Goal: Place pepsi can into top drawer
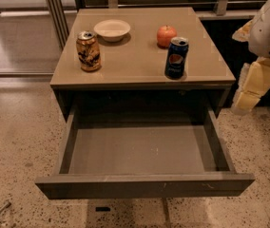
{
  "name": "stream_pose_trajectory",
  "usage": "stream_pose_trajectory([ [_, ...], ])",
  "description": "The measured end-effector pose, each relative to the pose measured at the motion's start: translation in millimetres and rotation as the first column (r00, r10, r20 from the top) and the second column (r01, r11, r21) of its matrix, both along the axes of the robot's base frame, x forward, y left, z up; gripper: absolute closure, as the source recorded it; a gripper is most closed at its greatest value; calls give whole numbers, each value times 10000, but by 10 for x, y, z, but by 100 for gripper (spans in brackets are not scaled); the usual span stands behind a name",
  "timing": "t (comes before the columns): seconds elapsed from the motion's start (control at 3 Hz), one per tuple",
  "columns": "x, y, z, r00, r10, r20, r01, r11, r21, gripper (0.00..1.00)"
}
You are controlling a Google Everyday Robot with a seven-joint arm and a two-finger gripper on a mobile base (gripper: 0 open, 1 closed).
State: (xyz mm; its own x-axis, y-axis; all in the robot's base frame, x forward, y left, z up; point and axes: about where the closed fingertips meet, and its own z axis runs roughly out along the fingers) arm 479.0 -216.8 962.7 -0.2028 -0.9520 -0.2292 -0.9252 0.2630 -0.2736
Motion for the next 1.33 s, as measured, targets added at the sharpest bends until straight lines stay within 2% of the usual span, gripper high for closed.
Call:
stream_pose_trajectory([
  [0.33,501,37,-136,9994,88,336,-97,9996,272,0],
  [0.67,1041,89,-182,9960,-46,891,-36,9958,910,0],
  [1.0,1515,197,-221,9926,-234,1191,11,9829,1842,0],
  [1.33,1831,350,-360,9942,-312,1024,-13,9531,3026,0],
])
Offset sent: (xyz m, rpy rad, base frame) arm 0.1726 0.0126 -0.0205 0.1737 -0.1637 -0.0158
